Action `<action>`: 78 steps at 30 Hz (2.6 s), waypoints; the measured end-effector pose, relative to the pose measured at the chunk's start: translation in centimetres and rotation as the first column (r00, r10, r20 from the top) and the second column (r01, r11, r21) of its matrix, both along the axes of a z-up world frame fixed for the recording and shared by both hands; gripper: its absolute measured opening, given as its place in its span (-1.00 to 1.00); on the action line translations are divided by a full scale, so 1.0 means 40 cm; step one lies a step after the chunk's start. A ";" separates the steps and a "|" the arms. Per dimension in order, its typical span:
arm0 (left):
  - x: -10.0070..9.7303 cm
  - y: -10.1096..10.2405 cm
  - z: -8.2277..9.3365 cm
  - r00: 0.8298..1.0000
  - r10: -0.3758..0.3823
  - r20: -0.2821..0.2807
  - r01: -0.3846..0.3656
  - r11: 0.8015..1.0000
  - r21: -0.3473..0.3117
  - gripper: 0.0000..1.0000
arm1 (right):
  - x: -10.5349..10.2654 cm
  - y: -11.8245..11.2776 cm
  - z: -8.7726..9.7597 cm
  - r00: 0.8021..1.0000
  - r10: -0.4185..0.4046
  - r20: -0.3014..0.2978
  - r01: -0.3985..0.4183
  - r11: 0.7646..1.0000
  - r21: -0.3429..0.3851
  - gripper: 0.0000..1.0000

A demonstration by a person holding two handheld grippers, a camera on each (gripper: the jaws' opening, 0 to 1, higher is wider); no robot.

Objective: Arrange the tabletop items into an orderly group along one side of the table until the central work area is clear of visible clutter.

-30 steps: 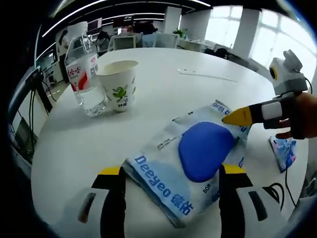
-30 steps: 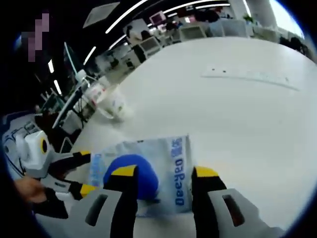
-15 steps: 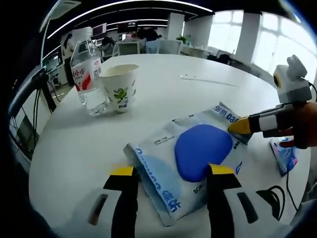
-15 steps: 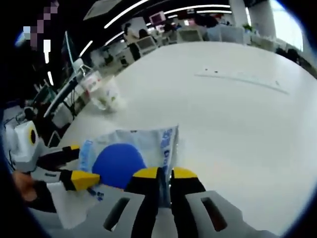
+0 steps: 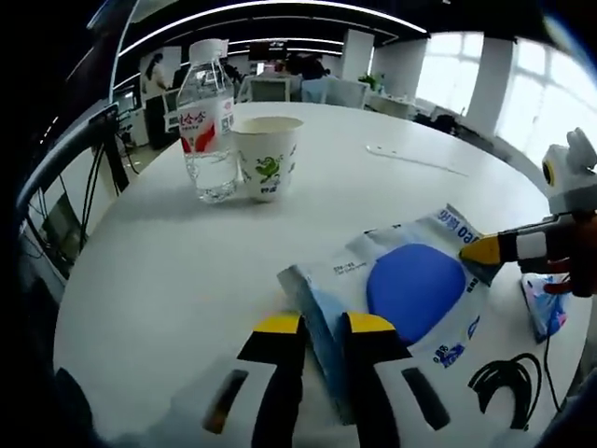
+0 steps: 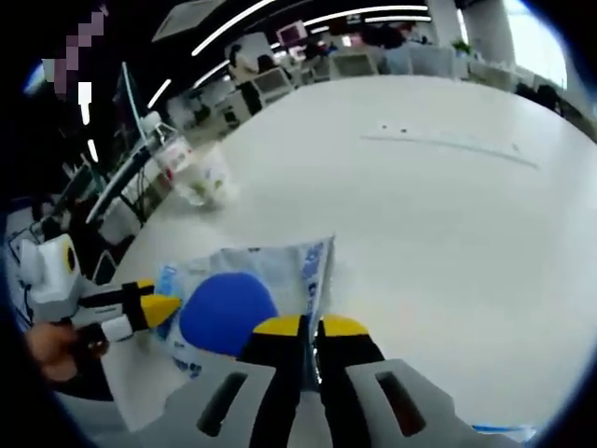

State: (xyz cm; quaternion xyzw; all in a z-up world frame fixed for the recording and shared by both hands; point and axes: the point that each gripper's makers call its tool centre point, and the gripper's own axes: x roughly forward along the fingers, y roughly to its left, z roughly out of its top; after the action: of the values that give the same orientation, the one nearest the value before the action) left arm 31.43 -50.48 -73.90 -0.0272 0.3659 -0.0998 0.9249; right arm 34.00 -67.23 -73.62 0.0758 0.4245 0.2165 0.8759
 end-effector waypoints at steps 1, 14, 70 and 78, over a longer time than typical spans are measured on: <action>0.000 0.000 0.002 1.000 0.001 0.000 -0.001 1.000 -0.001 -0.73 | 0.001 -0.001 0.002 1.000 -0.002 0.001 0.002 1.000 0.002 -0.97; 0.018 -0.006 0.074 0.998 0.001 0.061 0.003 0.998 -0.067 -0.82 | -0.018 -0.008 0.051 0.997 -0.071 0.005 0.070 0.995 0.065 -1.00; 0.206 -0.204 0.130 0.977 -0.214 0.011 0.214 0.976 -0.046 -0.86 | 0.050 -0.198 0.122 0.953 -0.303 0.012 0.299 0.945 0.132 -1.00; 0.255 -0.202 0.113 0.977 -0.209 -0.027 0.208 0.978 -0.031 -0.86 | 0.093 -0.195 0.108 0.950 -0.313 0.000 0.310 0.941 0.137 -1.00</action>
State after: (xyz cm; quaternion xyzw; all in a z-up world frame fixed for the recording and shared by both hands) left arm 41.65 -58.55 -69.38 -0.0029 0.3792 -0.2010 0.9032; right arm 37.71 -75.04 -69.30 0.1990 0.3818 0.1043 0.8965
